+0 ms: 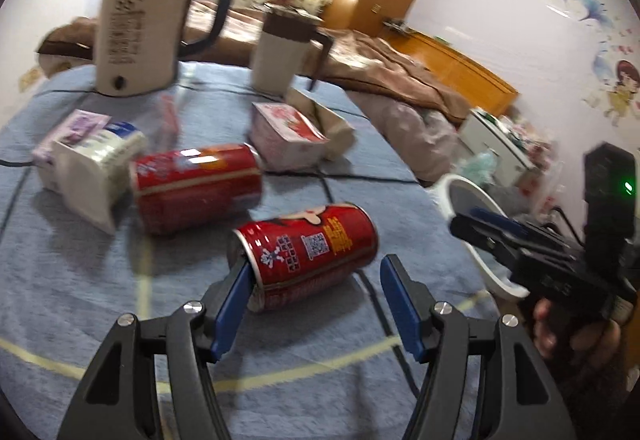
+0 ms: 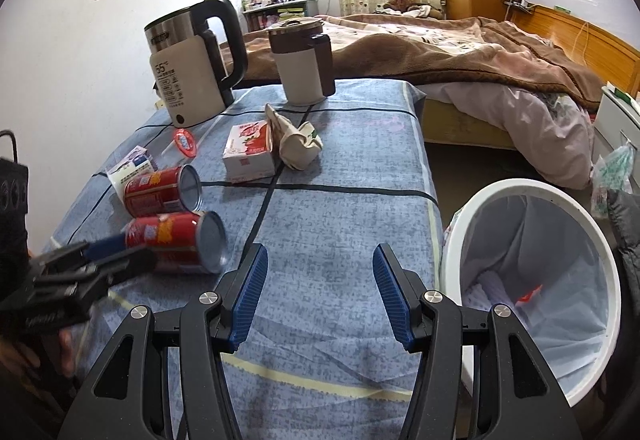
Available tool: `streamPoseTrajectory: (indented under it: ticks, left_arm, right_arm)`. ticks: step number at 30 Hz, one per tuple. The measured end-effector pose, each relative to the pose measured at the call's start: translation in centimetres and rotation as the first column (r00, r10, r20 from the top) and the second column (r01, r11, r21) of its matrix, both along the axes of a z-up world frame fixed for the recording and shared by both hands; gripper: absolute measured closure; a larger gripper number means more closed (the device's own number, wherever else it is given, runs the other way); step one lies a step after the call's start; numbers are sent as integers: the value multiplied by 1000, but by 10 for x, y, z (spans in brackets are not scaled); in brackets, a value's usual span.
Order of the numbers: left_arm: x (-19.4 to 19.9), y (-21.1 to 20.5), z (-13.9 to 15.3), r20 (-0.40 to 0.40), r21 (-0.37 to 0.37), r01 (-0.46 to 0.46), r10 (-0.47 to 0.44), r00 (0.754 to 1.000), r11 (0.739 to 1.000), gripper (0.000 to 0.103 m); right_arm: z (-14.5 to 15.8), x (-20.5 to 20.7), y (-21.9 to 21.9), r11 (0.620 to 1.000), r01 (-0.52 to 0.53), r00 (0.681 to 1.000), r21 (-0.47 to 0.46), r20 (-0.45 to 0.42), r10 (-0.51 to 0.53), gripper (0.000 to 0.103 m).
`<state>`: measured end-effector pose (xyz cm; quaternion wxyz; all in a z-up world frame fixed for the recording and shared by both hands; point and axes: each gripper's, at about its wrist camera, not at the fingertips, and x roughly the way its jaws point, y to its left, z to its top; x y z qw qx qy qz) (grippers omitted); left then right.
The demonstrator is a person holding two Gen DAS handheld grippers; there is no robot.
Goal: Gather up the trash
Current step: 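Move both open tools back toward the red soda cans, then grasp a red soda can with the right tool while the left tool approaches the white yogurt cup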
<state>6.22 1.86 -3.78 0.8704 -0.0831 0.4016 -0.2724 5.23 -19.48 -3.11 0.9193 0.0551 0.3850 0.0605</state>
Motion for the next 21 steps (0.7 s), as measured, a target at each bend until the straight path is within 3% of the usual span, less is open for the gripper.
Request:
streamPoseTrajectory:
  ticks: [4, 7, 13, 21]
  left_arm:
    - [-8, 9, 7, 22, -12, 47, -46, 999, 999, 36]
    - [-14, 26, 15, 72, 44, -10, 7, 997, 999, 36]
    - [-8, 58, 23, 117, 85, -120, 110, 987, 989, 36]
    - [7, 80, 27, 142, 72, -156, 145, 979, 985, 35]
  right_arm:
    - [-1, 4, 5, 1000, -1, 1000, 7, -7, 1, 47]
    - [-3, 5, 19, 999, -31, 999, 20, -10, 31, 47]
    - [-15, 10, 54, 993, -87, 995, 78, -47, 90, 47]
    - [-28, 18, 79, 963, -91, 988, 255, -99, 119, 41]
